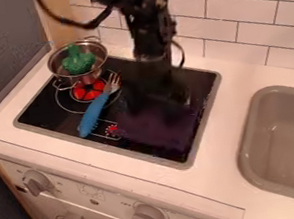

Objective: Moved the black cloth to the upper right corner of the burner

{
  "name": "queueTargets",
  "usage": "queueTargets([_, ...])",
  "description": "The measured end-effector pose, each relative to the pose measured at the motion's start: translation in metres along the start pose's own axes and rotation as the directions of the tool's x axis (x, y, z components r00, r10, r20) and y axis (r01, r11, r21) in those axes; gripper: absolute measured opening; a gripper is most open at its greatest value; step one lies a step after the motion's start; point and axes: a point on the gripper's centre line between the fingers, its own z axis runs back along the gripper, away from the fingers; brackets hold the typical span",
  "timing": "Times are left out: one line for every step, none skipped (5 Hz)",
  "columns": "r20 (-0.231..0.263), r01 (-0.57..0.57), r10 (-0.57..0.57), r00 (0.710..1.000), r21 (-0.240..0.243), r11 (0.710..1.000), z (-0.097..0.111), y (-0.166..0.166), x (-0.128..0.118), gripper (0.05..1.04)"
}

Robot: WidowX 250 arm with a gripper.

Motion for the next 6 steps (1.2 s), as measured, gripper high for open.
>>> queueTargets([0.024, -0.018, 0.018, 1.000, 0.008, 1.000, -0.001, 0.008, 0.037, 1.001])
queueTargets([0.039, -0.010, 0.009, 0.999, 0.026, 1.000, -0.001, 0.012, 0.059, 1.001])
queueTargets([0.032, 0.013, -0.014, 0.999, 0.028, 1.000, 0.000, 0.012, 0.066, 1.001])
queueTargets([0.023, 0.031, -0.031, 0.999, 0.029, 0.999, 0.002, 0.012, 0.064, 1.001])
queueTargets([0.067, 0.026, -0.025, 0.997, -0.014, 1.000, 0.039, 0.007, 0.069, 1.001])
queueTargets([0.093, 0.016, -0.011, 0.996, -0.046, 0.999, 0.062, 0.010, 0.078, 1.001])
